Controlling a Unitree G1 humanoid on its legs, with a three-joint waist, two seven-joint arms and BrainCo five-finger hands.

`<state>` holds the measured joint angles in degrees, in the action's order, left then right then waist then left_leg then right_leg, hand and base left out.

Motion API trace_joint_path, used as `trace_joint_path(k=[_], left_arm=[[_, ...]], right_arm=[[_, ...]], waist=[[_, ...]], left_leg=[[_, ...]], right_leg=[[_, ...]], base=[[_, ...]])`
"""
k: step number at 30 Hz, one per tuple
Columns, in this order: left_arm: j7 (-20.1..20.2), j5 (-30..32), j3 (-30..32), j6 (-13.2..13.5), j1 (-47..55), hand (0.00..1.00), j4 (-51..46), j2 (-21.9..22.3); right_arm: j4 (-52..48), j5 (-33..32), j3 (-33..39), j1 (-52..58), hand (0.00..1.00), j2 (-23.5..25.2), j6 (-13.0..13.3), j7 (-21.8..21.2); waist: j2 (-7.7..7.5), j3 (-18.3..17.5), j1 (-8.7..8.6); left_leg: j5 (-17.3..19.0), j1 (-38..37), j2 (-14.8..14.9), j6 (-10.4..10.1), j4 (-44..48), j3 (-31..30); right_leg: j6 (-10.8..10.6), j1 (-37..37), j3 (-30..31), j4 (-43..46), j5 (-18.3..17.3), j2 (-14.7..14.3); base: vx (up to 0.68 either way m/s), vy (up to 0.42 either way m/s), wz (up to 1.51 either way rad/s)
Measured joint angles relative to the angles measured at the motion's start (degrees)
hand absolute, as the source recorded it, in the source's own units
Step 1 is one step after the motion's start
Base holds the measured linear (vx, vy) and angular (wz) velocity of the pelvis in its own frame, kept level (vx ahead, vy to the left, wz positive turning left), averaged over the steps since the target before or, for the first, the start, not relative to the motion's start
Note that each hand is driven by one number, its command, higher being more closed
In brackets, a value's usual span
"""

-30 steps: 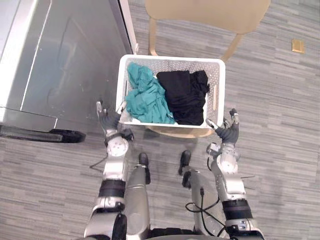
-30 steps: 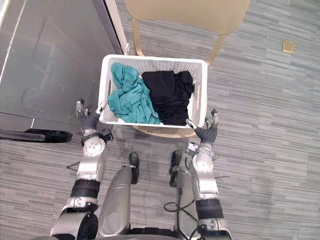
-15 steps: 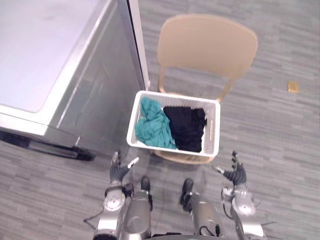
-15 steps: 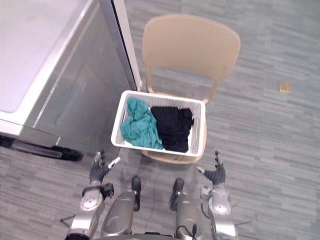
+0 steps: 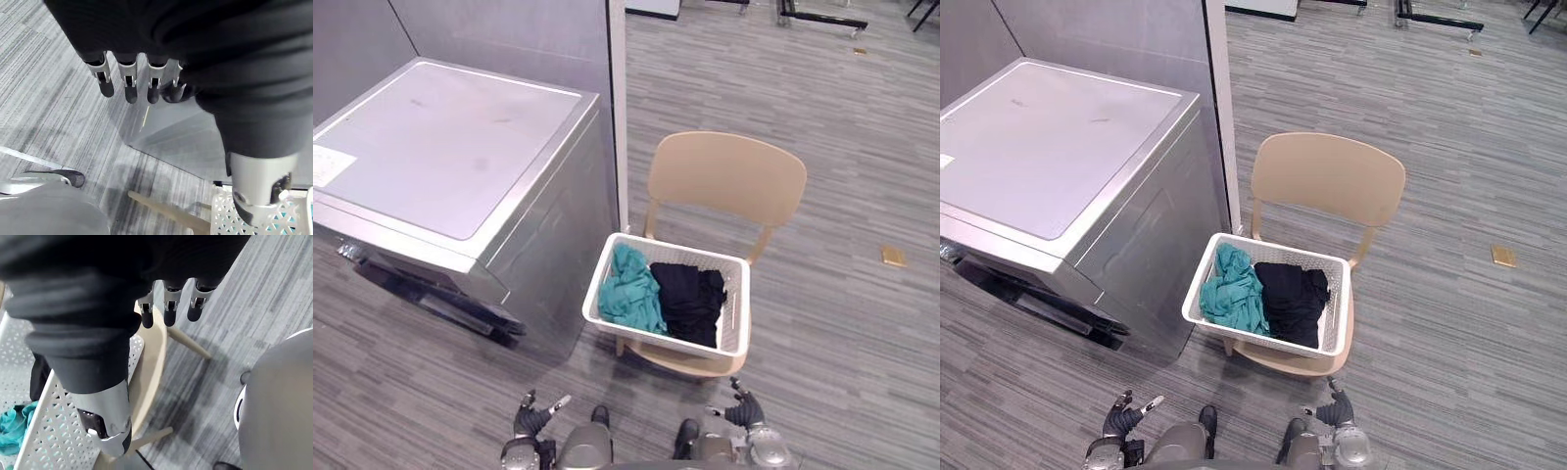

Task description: Pick up the laundry basket with both hands and put the clothes into the washing machine.

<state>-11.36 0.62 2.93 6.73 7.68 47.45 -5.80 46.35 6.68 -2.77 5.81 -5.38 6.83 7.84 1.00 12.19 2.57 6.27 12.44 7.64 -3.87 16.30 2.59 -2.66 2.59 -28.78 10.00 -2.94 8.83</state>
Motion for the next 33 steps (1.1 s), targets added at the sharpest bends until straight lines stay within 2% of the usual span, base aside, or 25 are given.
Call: trace_joint_path(k=[1,3,4,5,6,7,8,9,10,11,13,14,15,16,17,18,19,20,21,22,23,25,27,31,33], left_arm=[[0.0,0.0,0.0,0.0,-0.2,0.00,-0.1,0.1],[-0.2,0.1,0.0,0.2,-0.4,0.00,-0.1,0.1],[-0.3,0.2,-0.1,0.1,-0.5,0.00,0.0,0.2],[-0.4,0.3,-0.2,0.1,-0.4,0.00,0.2,0.9],[-0.7,0.3,-0.6,0.1,-0.7,0.00,0.5,1.8],[-0.8,0.3,-1.1,0.1,-1.4,0.00,0.6,2.0],[-1.1,0.4,-2.4,0.2,-2.6,0.00,0.6,1.4],[-1.2,0.5,-3.0,0.1,-3.0,0.00,0.7,0.7],[-1.1,0.7,-3.7,0.1,-3.6,0.00,1.1,-0.2],[-1.3,1.0,-4.1,0.1,-3.8,0.00,1.6,-0.2],[-1.2,1.2,-4.1,0.4,-3.7,0.00,1.4,-0.6],[-1.2,1.4,-4.7,0.4,-4.1,0.00,1.4,-0.8],[-1.2,1.4,-4.8,0.6,-4.1,0.00,1.3,-0.8],[-1.2,1.7,-5.0,0.6,-4.1,0.00,1.2,-0.8],[-1.2,1.8,-5.2,0.7,-4.0,0.00,1.0,-1.1],[-1.3,1.9,-5.2,0.7,-4.0,0.00,0.7,-1.5],[-1.3,1.9,-5.2,0.7,-4.0,0.00,0.6,-1.5],[-1.3,1.9,-5.3,0.8,-3.8,0.00,0.4,-1.2],[-1.3,2.2,-5.5,1.0,-3.8,0.00,0.4,-1.2],[-1.3,2.3,-5.8,1.1,-3.9,0.00,0.5,-0.8],[-1.3,2.3,-6.5,1.4,-4.0,0.00,0.4,-0.3],[-1.4,2.3,-6.9,1.4,-4.3,0.00,0.3,-0.1],[-1.5,2.3,-7.1,1.7,-4.4,0.00,-0.1,0.0],[-1.5,2.3,-7.3,2.5,-4.4,0.00,-0.1,0.0],[-1.5,2.3,-7.5,2.6,-4.4,0.00,-0.3,0.4]], right_arm=[[0.0,0.0,0.0,-0.1,0.00,0.1,-0.1,0.1],[0.0,0.1,0.5,-1.8,0.00,-0.6,-0.7,1.1],[-0.1,0.1,0.6,-2.2,0.00,-1.0,-0.7,1.1],[-0.2,0.2,0.6,-2.5,0.00,-2.0,-0.7,1.1],[-0.3,0.2,0.7,-2.4,0.00,-3.0,-0.7,1.2],[-0.2,0.3,0.9,-2.8,0.00,-3.1,-0.8,1.1],[-0.2,0.2,1.1,-3.1,0.00,-1.6,-0.9,0.9],[-0.2,0.2,1.0,-3.1,0.00,-0.7,-0.9,0.7],[-0.3,0.2,1.0,-3.0,0.00,0.9,-0.8,0.8],[-0.3,0.2,1.0,-3.4,0.00,1.9,-0.9,0.8],[-0.4,0.1,0.5,-4.2,0.00,2.3,-0.9,0.8],[-0.7,0.1,-0.7,-5.4,0.00,2.1,-0.9,0.8],[-0.7,0.1,-1.7,-6.8,0.00,2.0,-1.0,0.8],[-1.3,0.1,-2.7,-7.5,0.00,2.0,-1.0,0.9],[-2.7,0.2,-3.4,-7.4,0.00,2.6,-1.0,0.9],[-3.6,0.2,-4.8,-7.6,0.00,2.8,-0.9,0.8],[-4.4,0.2,-5.3,-7.7,0.00,2.8,-0.9,0.9],[-5.5,0.2,-5.5,-8.0,0.00,2.7,-0.7,1.0],[-7.0,0.2,-5.6,-8.6,0.00,2.6,-0.7,1.2],[-7.6,0.2,-5.6,-9.0,0.00,2.6,-0.5,1.5],[-7.6,0.2,-5.6,-10.7,0.00,2.5,-0.4,2.2],[-8.6,0.4,-5.6,-13.6,0.00,2.5,-0.4,2.4],[-10.7,0.7,-6.4,-16.1,0.00,2.9,-0.4,3.5],[-12.0,0.7,-6.0,-20.6,0.00,3.9,-0.1,5.3],[-11.9,0.7,-5.7,-23.6,0.00,3.6,0.3,7.0]], waist=[[-0.04,0.1,-0.08],[-0.31,0.2,-0.29],[-0.53,0.3,-0.41],[-0.06,0.0,-0.46],[1.64,-0.8,-0.70],[1.72,-0.8,-1.01],[-0.19,-0.5,-1.33],[-0.83,-0.4,-1.40],[-1.68,-0.3,-1.54],[-1.81,0.2,-0.83],[-1.80,0.3,0.44],[-1.96,0.7,0.98],[-1.81,0.8,1.28],[-1.60,1.1,1.21],[-1.53,1.9,0.94],[-2.35,2.6,0.98],[-2.43,2.9,0.97],[-2.52,2.9,1.03],[-2.37,3.0,1.00],[-2.30,3.0,0.51],[-1.20,3.4,-0.06],[-0.36,3.7,0.04],[-0.08,3.9,1.39],[0.14,4.0,2.03],[0.67,4.3,2.91]], left_leg=[[0.0,0.6,1.4,0.0,1.1,2.7],[-0.1,0.4,7.0,0.1,5.4,11.1],[-0.2,-0.2,8.5,0.3,6.1,13.0],[-0.5,-1.6,11.2,0.6,5.9,15.8],[-0.3,-2.2,11.7,-2.0,3.4,16.1],[0.5,-1.9,10.1,-3.2,2.9,15.9],[0.1,-0.3,6.1,-2.3,2.8,13.9],[0.2,0.7,4.5,-1.7,3.3,12.6],[1.9,2.8,2.4,-0.2,6.7,11.0],[5.0,3.9,1.4,0.9,10.9,10.0],[8.5,4.4,0.4,2.3,15.4,10.1],[10.5,4.5,-0.6,3.1,17.5,10.1],[11.2,4.4,-1.3,3.7,17.8,10.1],[11.3,4.1,-2.2,4.2,17.5,9.5],[11.0,3.2,-3.1,5.3,15.7,8.2],[9.9,1.4,-4.8,6.3,13.1,6.7],[9.5,0.6,-5.4,6.5,11.9,5.9],[8.4,-0.4,-6.5,6.4,9.9,5.2],[7.3,-0.6,-8.0,6.0,9.5,3.9],[7.1,-0.4,-8.4,6.1,9.9,2.8],[6.5,0.3,-9.1,5.9,9.7,1.1],[5.1,2.2,-10.1,5.8,8.4,-1.0],[3.7,2.7,-10.6,5.4,6.4,-2.4],[2.6,2.7,-10.6,4.5,4.5,-4.0],[1.8,2.8,-10.5,3.9,3.5,-4.1]], right_leg=[[0.0,0.1,-1.1,0.4,0.0,0.7],[-0.3,0.8,-3.5,4.0,0.2,4.9],[-0.7,0.7,-4.0,4.6,0.3,6.2],[-2.6,0.5,-4.6,5.2,0.9,8.3],[-6.1,0.1,-6.2,5.3,1.5,9.7],[-6.8,-0.2,-7.0,4.9,2.2,11.1],[-7.0,-0.8,-7.9,3.5,2.6,13.4],[-7.0,-1.4,-8.5,3.1,2.6,14.3],[-7.3,-2.6,-9.3,3.6,2.8,16.2],[-7.5,-3.5,-9.7,5.8,2.9,18.2],[-7.4,-3.4,-8.4,9.1,3.0,20.6],[-4.7,-2.5,-6.5,12.2,3.4,22.5],[0.8,-0.2,-3.9,15.5,4.0,23.5],[4.6,2.8,0.5,19.7,2.9,23.0],[0.2,5.1,5.9,24.3,-2.0,19.5],[-1.7,5.9,10.3,25.9,-7.3,14.2],[-2.0,6.0,12.2,25.8,-9.6,11.6],[-2.1,6.7,14.0,24.4,-12.0,6.7],[-1.9,6.4,14.0,20.9,-13.4,4.5],[-2.5,5.4,13.8,20.4,-13.6,4.5],[-2.8,4.6,12.9,19.0,-13.8,4.4],[-3.1,5.0,11.1,17.7,-13.7,4.3],[-3.3,4.8,9.5,15.5,-12.8,4.1],[-3.4,3.0,8.0,12.1,-11.8,3.1],[-3.0,2.7,7.4,10.6,-11.0,3.0]], base=[[0.00,0.093,0.78],[0.02,0.211,0.65],[0.00,0.351,0.59],[0.00,0.432,0.70],[0.01,0.411,0.83],[0.01,0.427,1.07],[0.01,0.321,1.01],[0.01,0.356,1.29],[0.01,0.319,1.05],[-0.01,0.316,0.81],[-0.02,0.302,0.15],[-0.03,0.326,-0.02],[-0.03,0.265,0.02],[-0.01,0.215,0.21],[0.03,0.140,0.49],[0.04,0.085,0.60],[0.06,0.041,0.72],[0.08,0.013,0.85],[0.12,0.007,0.96],[0.12,0.017,1.01],[0.09,0.023,0.83],[0.08,-0.007,0.62],[0.12,-0.048,0.38],[0.11,-0.060,0.25],[0.08,-0.053,0.13]])
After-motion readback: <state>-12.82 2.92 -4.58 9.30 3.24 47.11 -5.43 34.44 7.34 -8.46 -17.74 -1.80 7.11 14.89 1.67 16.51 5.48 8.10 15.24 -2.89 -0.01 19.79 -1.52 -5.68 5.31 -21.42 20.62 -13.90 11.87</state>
